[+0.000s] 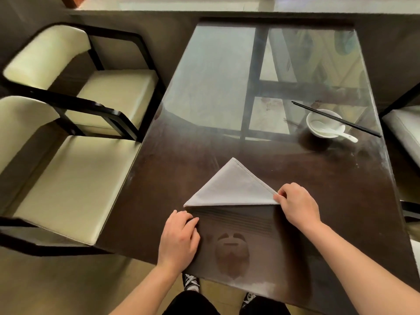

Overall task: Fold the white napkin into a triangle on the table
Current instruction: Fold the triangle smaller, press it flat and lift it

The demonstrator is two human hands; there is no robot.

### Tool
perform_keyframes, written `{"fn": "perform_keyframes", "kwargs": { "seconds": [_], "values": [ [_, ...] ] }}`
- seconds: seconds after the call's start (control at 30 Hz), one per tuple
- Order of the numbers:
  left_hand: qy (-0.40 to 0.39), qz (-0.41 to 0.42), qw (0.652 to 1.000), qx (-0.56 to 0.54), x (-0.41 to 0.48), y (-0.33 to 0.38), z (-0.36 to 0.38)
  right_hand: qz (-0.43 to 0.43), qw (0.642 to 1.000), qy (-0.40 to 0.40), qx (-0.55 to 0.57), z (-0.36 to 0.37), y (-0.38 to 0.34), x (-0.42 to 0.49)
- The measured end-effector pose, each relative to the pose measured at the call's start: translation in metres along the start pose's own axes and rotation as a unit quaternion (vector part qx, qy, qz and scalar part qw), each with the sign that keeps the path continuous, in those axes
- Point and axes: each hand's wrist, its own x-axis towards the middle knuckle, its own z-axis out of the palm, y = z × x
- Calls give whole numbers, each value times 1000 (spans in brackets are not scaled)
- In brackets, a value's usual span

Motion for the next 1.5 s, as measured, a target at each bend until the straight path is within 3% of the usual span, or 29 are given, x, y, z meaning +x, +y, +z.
{"fn": "perform_keyframes", "kwargs": {
  "seconds": [0.1, 0.23, 0.43, 0.6, 0.87, 0.93, 1.0, 1.1, 1.2, 1.33, 1.5],
  "values": [
    [17, -66, 997, -32, 7, -1, 0, -2, 1000, 0, 2, 0, -2, 0],
    [-118, 14, 990, 73, 21, 1, 5, 1, 1000, 0, 5, -2, -3, -1],
    [-215, -8, 968, 128, 12, -2, 13, 5, 1000, -3, 1, -1, -3, -2],
    [-192, -38, 974, 111, 23, 6, 8, 15, 1000, 6, 12, -1, -3, -2],
    [-209, -4, 970, 127, 44, 12, 28, 19, 999, -20, -22, -10, -12, 0],
    [-207, 5, 971, 122, 42, 9, 30, -45, 996, 47, -67, -12, -23, -2],
    [-198, 7, 973, 120, 41, 8, 32, -165, 979, 89, -76, -5, -47, -8],
    [-194, 9, 974, 120, 41, 10, 34, -327, 937, -8, -120, 18, -93, -13],
    [-183, 15, 975, 125, 41, 9, 34, -393, 892, -98, -200, 41, -117, -4],
    [-179, 11, 976, 125, 40, 9, 38, -427, 867, -109, -233, 59, -111, 9],
    [-178, 10, 975, 132, 40, 10, 37, -318, 921, -81, -210, 57, -109, 28]
  ]
}}
